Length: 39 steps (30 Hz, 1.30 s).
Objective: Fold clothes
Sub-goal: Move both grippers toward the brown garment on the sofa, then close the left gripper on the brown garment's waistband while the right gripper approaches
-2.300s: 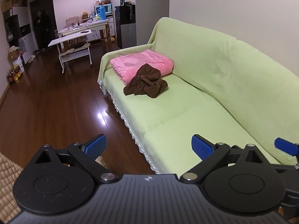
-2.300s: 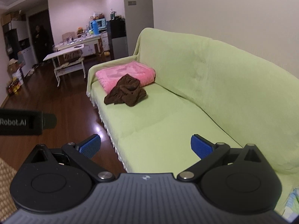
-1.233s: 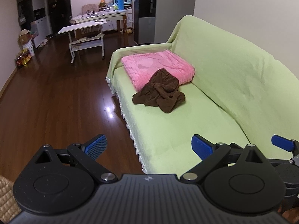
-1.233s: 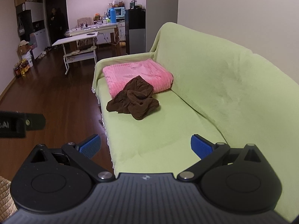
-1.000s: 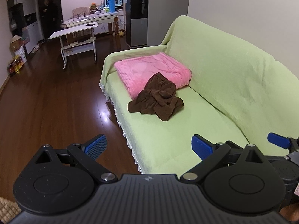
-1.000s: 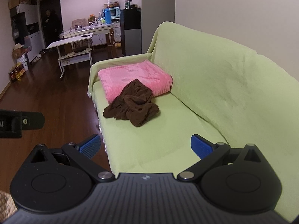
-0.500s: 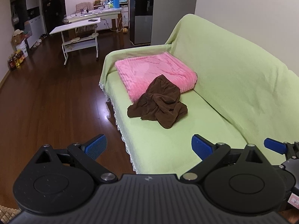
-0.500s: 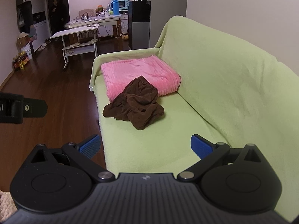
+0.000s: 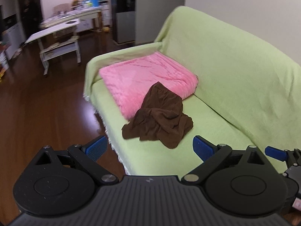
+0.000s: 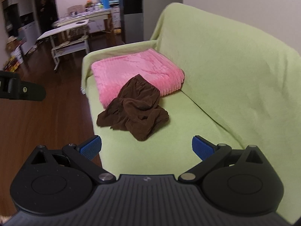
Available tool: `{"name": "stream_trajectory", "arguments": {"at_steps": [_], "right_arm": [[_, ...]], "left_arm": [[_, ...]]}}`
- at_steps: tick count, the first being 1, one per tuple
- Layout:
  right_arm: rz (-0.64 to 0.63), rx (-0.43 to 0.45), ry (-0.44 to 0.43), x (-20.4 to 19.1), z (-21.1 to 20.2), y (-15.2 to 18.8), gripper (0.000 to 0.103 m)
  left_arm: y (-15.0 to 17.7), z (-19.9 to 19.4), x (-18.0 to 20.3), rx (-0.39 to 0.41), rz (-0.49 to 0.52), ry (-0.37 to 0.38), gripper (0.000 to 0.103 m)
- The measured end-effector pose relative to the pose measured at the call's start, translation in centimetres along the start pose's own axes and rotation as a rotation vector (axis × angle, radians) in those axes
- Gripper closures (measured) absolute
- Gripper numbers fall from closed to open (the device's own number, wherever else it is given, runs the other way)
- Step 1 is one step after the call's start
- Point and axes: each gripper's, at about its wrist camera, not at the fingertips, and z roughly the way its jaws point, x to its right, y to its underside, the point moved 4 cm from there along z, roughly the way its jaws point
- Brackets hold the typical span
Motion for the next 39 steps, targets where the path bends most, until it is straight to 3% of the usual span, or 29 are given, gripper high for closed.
{"name": "stream_trajectory", "arguments": {"at_steps": [5,13,17,20,22,24,25,29,30,32,35,36,39], "right_arm": [[0.063,-0.029,0.004,-0.5,4.3,-1.3,0.005],[0.063,-0.030,0.013,0.8,8.5,-2.6,0.006],[0.062,-0.027,0.014,2.0,11.5,-2.6,0.014],[0.078,-0.046,-0.002,2.7,14.2,-2.8,0.039],[0.095,-0.054,-0.026,3.2,16.8,-3.2,0.070],[0.110,-0.061,-0.029,3.8,19.8,-3.6,0.085],[0.121,-0.060,-0.023,4.2,21.6,-3.8,0.087],[0.154,-0.047,-0.036,5.7,28.5,-5.6,0.085],[0.140,-0.042,-0.038,5.8,30.2,-6.3,0.078],[0.090,-0.024,-0.071,5.7,33.0,-8.1,0.075],[0.000,0.007,-0.121,4.6,36.3,-11.0,0.055],[-0.048,0.018,-0.121,4.2,38.0,-12.0,0.040],[-0.081,0.005,-0.082,4.3,41.5,-12.7,0.039]], "left_arm": [[-2.7,5.2,-1.2,-0.044,0.057,0.026,0.004],[-4.0,10.8,-1.4,-0.074,0.029,0.089,0.004],[-4.4,14.4,-1.2,-0.065,0.074,0.085,0.004],[-4.8,17.5,-1.2,-0.074,0.120,0.089,0.004],[-5.1,20.1,-1.5,-0.068,0.149,0.106,0.004],[-5.4,23.3,-1.8,-0.067,0.170,0.116,0.005],[-5.5,25.1,-2.0,-0.073,0.178,0.119,0.005],[-5.3,31.5,-2.9,-0.114,0.191,0.127,0.005],[-5.1,32.7,-3.0,-0.127,0.191,0.133,0.005],[-4.7,34.9,-3.3,-0.153,0.190,0.147,0.005],[-4.2,38.5,-3.4,-0.186,0.185,0.151,0.005],[-4.4,39.4,-3.4,-0.186,0.190,0.153,0.005],[-5.5,41.9,-3.2,-0.169,0.218,0.162,0.005]]}}
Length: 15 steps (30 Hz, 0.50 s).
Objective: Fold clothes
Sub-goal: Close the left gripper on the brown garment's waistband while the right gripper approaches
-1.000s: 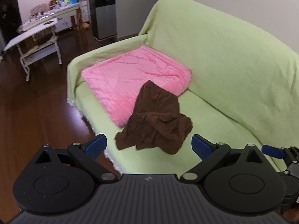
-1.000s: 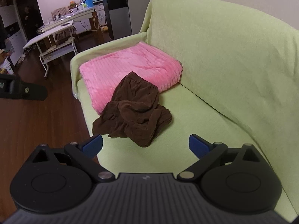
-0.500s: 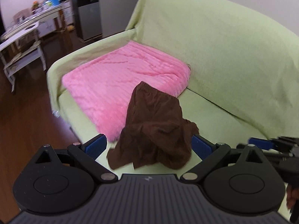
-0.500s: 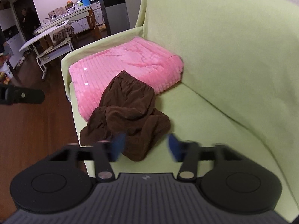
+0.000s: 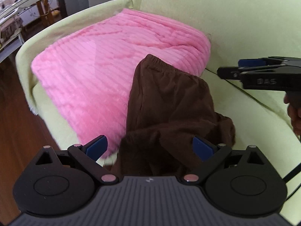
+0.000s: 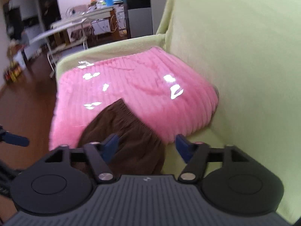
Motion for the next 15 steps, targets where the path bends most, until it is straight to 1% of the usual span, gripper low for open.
{"name": "stream_trajectory", "arguments": {"at_steps": [5,7,9,11,13,15], "right_arm": [[0.203,-0.045,-0.019,2.7,3.2,3.3,0.039],[0.244,-0.060,-0.024,3.1,4.1,4.6,0.039],[0.273,-0.073,-0.019,3.5,5.2,6.0,0.039],[0.304,-0.070,-0.016,3.6,5.6,6.8,0.038],[0.328,-0.066,-0.014,3.7,5.7,7.7,0.038],[0.353,-0.060,-0.020,3.6,5.5,8.9,0.037]], "left_arm": [[-3.9,2.9,0.1,0.054,0.079,0.020,0.005],[-5.1,3.8,0.3,0.066,0.099,0.029,0.007],[-6.7,5.8,0.4,0.076,0.137,0.029,0.025],[-7.9,7.4,0.2,0.074,0.164,0.024,0.028],[-8.8,9.1,-0.1,0.066,0.202,0.020,0.035],[-9.2,10.0,-0.3,0.054,0.218,0.036,0.037]]}}
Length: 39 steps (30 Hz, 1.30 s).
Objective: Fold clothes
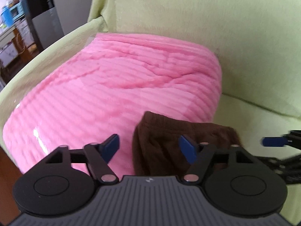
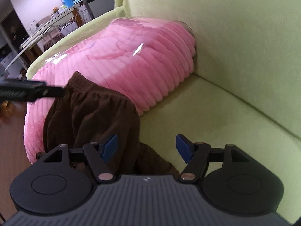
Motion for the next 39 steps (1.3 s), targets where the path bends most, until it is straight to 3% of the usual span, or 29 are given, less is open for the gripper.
{"name": "stream_trajectory", "arguments": {"at_steps": [2,4,5,6,8,10,14,18,22,25,29,34,38,39], "right_arm": [[0.020,0.003,-0.003,0.3,-0.2,0.6,0.034],[0.036,0.005,0.003,0.7,-0.1,1.2,0.032],[0.040,0.005,0.005,0.8,-0.1,1.3,0.032],[0.048,0.007,0.008,1.0,0.0,1.5,0.032],[0.068,0.009,0.017,1.4,0.1,1.7,0.032],[0.088,0.011,0.019,1.6,-0.2,2.0,0.032],[0.094,0.017,-0.005,1.7,-1.8,2.5,0.032],[0.058,0.019,-0.061,1.5,-3.4,2.6,0.032],[-0.016,-0.012,-0.135,0.8,-3.4,2.3,0.032],[-0.119,-0.069,-0.225,-0.3,-2.8,2.1,0.033],[-0.228,-0.143,-0.269,-1.1,-1.5,1.8,0.036],[-0.229,-0.235,-0.281,-0.7,2.2,0.8,0.038],[-0.176,-0.309,-0.328,-0.7,4.8,2.1,0.038],[-0.171,-0.313,-0.339,-0.9,5.3,2.7,0.044]], "left_arm": [[-0.1,1.5,-0.2,-0.020,0.007,0.042,0.037],[-0.1,2.1,0.0,-0.014,0.007,0.073,0.044],[-0.1,2.3,0.1,-0.010,0.008,0.096,0.055],[-0.1,2.2,0.5,0.000,0.015,0.122,0.059],[0.2,1.8,1.0,0.011,0.034,0.172,0.096],[1.4,-0.6,1.0,0.023,-0.002,0.324,0.096],[4.4,-5.9,0.0,0.090,0.016,0.425,0.096],[9.8,-11.7,-2.2,0.046,-0.065,0.556,0.096],[13.5,-13.6,-2.6,-0.028,-0.103,0.547,0.095],[16.8,-13.9,-2.8,-0.080,-0.128,0.502,0.095],[19.8,-12.7,-2.7,-0.131,-0.149,0.441,0.095],[21.3,-11.7,-2.7,-0.143,-0.173,0.406,0.095],[21.7,-10.7,-2.7,-0.164,-0.193,0.368,0.094],[21.8,-10.4,-2.5,-0.174,-0.193,0.353,0.094]]}}
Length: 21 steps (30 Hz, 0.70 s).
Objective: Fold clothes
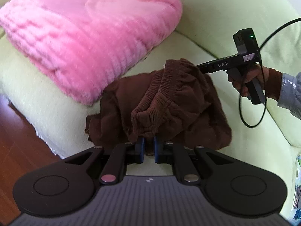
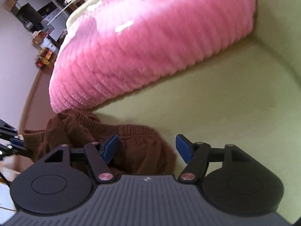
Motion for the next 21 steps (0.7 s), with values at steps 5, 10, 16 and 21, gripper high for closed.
{"name": "stream_trajectory", "arguments": {"at_steps": [5,10,16,21], "right_arm": [[-0.114,0.129,0.052,-3.2,-2.0,1.9,0.088],[-0.078,0.360,0.176,-6.4,-10.2,6.0,0.089],[0.092,0.578,0.322,-10.4,-19.5,9.9,0.089],[0.280,0.739,0.496,-13.4,-27.2,13.6,0.089]], "left_arm": [[-0.5,0.3,0.4,0.026,0.001,-0.090,0.094],[-3.7,-1.9,2.6,0.136,0.037,-0.146,0.094],[-11.6,-3.9,8.7,0.254,0.183,-0.143,0.094],[-18.9,-3.0,18.9,0.318,0.392,-0.042,0.094]]}}
